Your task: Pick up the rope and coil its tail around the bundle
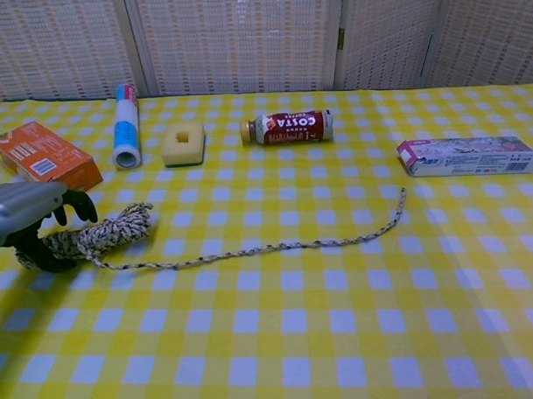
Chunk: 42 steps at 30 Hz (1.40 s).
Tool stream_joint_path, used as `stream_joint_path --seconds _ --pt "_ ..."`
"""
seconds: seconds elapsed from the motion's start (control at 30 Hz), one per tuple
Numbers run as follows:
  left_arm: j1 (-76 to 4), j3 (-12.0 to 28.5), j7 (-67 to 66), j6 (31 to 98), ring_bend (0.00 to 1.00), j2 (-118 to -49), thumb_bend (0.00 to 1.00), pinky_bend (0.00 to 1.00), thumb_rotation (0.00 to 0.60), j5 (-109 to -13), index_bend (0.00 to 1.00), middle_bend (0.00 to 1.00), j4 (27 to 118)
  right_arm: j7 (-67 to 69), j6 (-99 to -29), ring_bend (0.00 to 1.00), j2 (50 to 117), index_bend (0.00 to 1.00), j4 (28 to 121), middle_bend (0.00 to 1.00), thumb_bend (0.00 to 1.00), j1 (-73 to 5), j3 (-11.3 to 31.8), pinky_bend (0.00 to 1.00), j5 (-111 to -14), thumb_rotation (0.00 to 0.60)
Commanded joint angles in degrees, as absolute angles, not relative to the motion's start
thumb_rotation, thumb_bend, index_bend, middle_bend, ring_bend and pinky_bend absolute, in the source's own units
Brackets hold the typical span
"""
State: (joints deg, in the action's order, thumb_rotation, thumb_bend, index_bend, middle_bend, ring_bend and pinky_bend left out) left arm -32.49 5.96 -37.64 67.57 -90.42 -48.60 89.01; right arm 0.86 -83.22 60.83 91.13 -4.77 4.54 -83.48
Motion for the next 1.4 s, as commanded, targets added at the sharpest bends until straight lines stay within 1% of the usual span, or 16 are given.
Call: stream_joint_path --seconds 0.03,0.1,0.23,0.3,0.4,0.57,0.67,0.77,0.87,0.93,1.1,1.17,1.27,1.4 --pt "-32.16 5.93 -36.09 67.48 0.42 -91.15 0.34 0.35 0.6 -49.61 0.42 0.39 87.93 0.89 -83.16 0.14 60.84 0.0 91.1 0.02 0.35 -4.82 4.54 0.0 -83.52 0.6" --pt "-32.02 6.07 -34.84 67.56 0.47 -91.6 0.37 0.4 0.6 -50.7 0.46 0.44 86.98 0.81 -83.09 0.14 60.79 0.0 91.17 0.02 0.35 -4.86 4.5 0.0 -83.62 0.6" --pt "-31.6 6.52 -31.63 67.63 0.53 -92.34 0.44 0.5 0.6 -52.9 0.53 0.51 85.18 0.59 -82.99 0.14 60.67 0.0 91.42 0.02 0.35 -4.9 4.46 0.0 -83.66 0.6" --pt "-31.5 6.63 -29.88 67.02 0.57 -92.5 0.5 0.56 0.6 -53.91 0.56 0.54 84.3 0.46 -82.91 0.14 60.65 0.0 91.54 0.02 0.35 -4.97 4.42 0.0 -83.8 0.6" --pt "-31.39 6.58 -27.95 66.41 0.6 -92.61 0.56 0.6 0.6 -55.53 0.59 0.57 83.12 0.41 -82.44 0.14 60.49 0.0 91.9 0.02 0.35 -5.26 4.27 0.0 -84.15 0.6" --pt "-31.3 6.52 -25.73 65.77 0.61 -92.12 0.59 0.61 0.6 -57.93 0.61 0.59 82.56 -0.31 -80.03 0.14 59.93 0.0 93.5 0.02 0.35 -7.32 4.08 0.0 -86.02 0.6" --pt "-31.18 6.51 -24.82 66.29 0.61 -91.81 0.59 0.61 0.6 -59.82 0.61 0.59 82.94 -0.58 -76.57 0.13 60.02 0.02 94.78 0.03 0.35 -10.12 3.99 0.0 -87.82 0.6" --pt "-31.01 6.47 -24.23 66.9 0.61 -91.34 0.59 0.61 0.6 -61.54 0.61 0.59 83.95 -0.43 -72.04 0.12 60.62 0.15 96.27 0.04 0.35 -13.73 4.18 0.0 -89.29 0.6" --pt "-30.83 6.34 -24.46 67.69 0.61 -90.68 0.59 0.61 0.6 -63.02 0.6 0.59 85.34 -1.05 -67.32 0.12 62.25 0.25 96.99 0.06 0.35 -17.71 4.41 0.0 -90.77 0.6" --pt "-30.77 6.18 -24.95 67.82 0.61 -90.0 0.59 0.61 0.6 -63.62 0.6 0.59 86.54 -2.46 -63.94 0.12 64.03 0.29 96.89 0.06 0.35 -20.4 4.56 0.0 -91.2 0.6" --pt "-30.37 6.14 -25.61 68.29 0.61 -88.8 0.59 0.6 0.6 -64.14 0.59 0.59 88.91 -6.66 -57.52 0.12 70.23 0.33 94.4 0.07 0.35 -25.7 5.35 0.0 -89.93 0.6" --pt "-30.06 6.08 -25.36 68.6 0.61 -88.5 0.59 0.59 0.6 -64.51 0.59 0.59 89.47 -8.32 -55.75 0.11 73.19 0.35 92.66 0.08 0.35 -27.24 5.72 0.0 -88.65 0.6" --pt "-29.63 5.94 -25.15 69.07 0.61 -88.28 0.59 0.58 0.6 -64.95 0.59 0.59 89.88 -9.66 -54.65 0.11 77.11 0.35 90.07 0.08 0.35 -28.74 6.18 0.0 -87.31 0.6" --pt "-29.05 5.85 -24.63 69.34 0.61 -88.08 0.59 0.58 0.6 -65.17 0.59 0.59 90.34 -10.12 -53.07 0.1 81.67 0.38 85.33 0.09 0.35 -30.71 6.8 0.0 -85.18 0.6"
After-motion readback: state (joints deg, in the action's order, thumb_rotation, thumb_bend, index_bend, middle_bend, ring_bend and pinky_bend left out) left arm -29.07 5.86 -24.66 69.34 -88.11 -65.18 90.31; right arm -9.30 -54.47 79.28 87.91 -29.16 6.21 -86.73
